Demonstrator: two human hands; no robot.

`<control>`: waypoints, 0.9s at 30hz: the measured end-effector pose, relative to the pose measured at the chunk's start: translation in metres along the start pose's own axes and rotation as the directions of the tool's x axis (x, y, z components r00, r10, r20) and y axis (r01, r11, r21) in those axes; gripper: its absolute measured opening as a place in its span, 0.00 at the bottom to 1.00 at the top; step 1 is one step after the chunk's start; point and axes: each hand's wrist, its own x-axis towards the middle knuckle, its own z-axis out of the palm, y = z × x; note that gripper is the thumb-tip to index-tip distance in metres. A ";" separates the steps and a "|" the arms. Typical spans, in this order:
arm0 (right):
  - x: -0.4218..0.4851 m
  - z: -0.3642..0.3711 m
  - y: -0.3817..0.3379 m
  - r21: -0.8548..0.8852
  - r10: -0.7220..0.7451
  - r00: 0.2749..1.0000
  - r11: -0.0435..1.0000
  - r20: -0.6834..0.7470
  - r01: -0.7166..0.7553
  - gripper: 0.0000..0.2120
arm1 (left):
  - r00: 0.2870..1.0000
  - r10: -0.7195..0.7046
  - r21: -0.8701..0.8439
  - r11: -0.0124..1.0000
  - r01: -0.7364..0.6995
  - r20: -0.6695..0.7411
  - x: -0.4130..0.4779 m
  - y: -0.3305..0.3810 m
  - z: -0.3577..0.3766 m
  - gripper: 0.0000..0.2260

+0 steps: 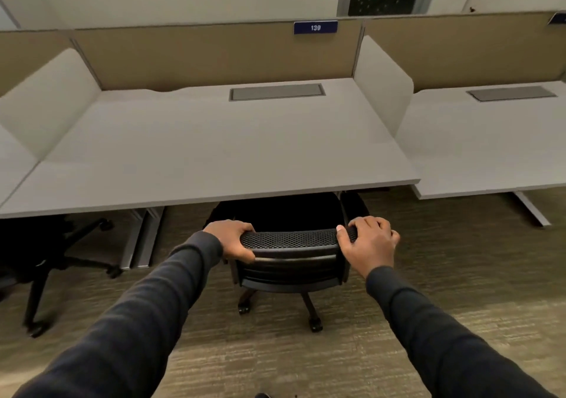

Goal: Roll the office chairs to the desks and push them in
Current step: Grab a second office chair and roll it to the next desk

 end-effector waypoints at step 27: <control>0.135 0.042 -0.040 -0.089 -0.037 0.994 0.995 0.107 0.046 0.25 | 0.956 -0.048 0.166 0.981 0.100 -0.290 0.085 -0.039 -0.060 0.19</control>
